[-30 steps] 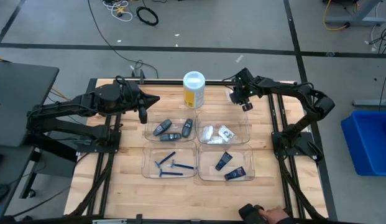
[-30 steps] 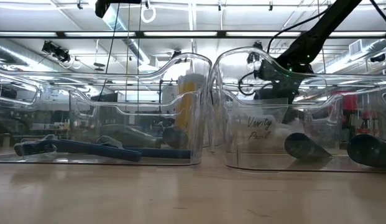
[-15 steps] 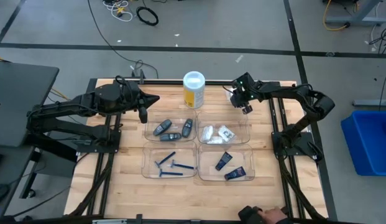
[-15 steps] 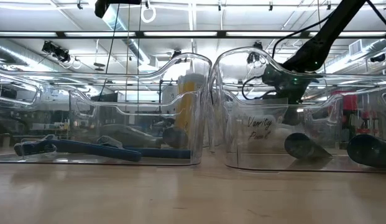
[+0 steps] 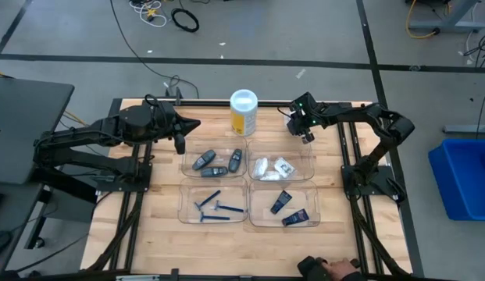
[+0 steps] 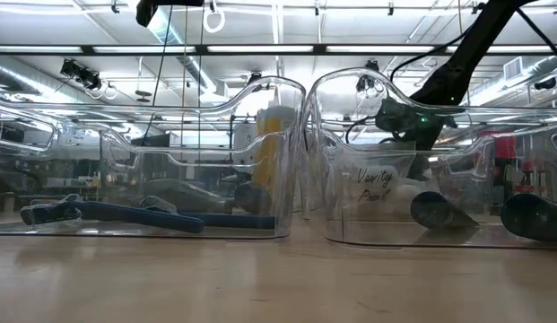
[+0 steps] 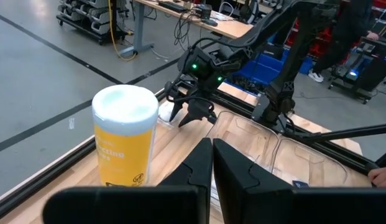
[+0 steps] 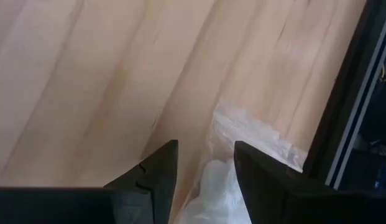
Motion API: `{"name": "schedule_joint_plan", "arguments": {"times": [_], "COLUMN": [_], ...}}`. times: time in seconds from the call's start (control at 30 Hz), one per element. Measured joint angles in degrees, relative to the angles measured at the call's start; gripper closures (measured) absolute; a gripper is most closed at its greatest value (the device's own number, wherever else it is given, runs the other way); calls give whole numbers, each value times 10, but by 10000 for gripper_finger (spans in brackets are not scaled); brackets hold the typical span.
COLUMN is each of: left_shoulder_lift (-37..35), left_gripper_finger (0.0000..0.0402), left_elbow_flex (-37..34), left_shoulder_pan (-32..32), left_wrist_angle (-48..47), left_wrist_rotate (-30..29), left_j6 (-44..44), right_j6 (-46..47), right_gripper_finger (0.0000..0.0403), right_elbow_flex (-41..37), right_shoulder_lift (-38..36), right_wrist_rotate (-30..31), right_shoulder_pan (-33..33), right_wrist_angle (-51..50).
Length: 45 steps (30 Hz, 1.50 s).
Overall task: Pick & Place Travel size toiletries
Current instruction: Put the transparent vanity pack into the top right transparent bin
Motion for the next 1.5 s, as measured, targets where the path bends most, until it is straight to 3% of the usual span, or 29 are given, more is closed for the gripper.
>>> {"name": "schedule_joint_plan", "arguments": {"times": [0.57,1.5], "left_shoulder_lift": [0,0], "left_gripper_finger": [379,379], "left_elbow_flex": [0,0], "left_shoulder_pan": [0,0], "left_wrist_angle": [0,0], "left_wrist_rotate": [-13,-12], "left_j6": [-1,-1], "right_j6": [0,0], "right_gripper_finger": [309,378], "right_elbow_flex": [0,0], "right_shoulder_lift": [0,0], "right_wrist_rotate": [13,30], "right_shoulder_pan": [0,23], "right_wrist_angle": [-1,-15]}}
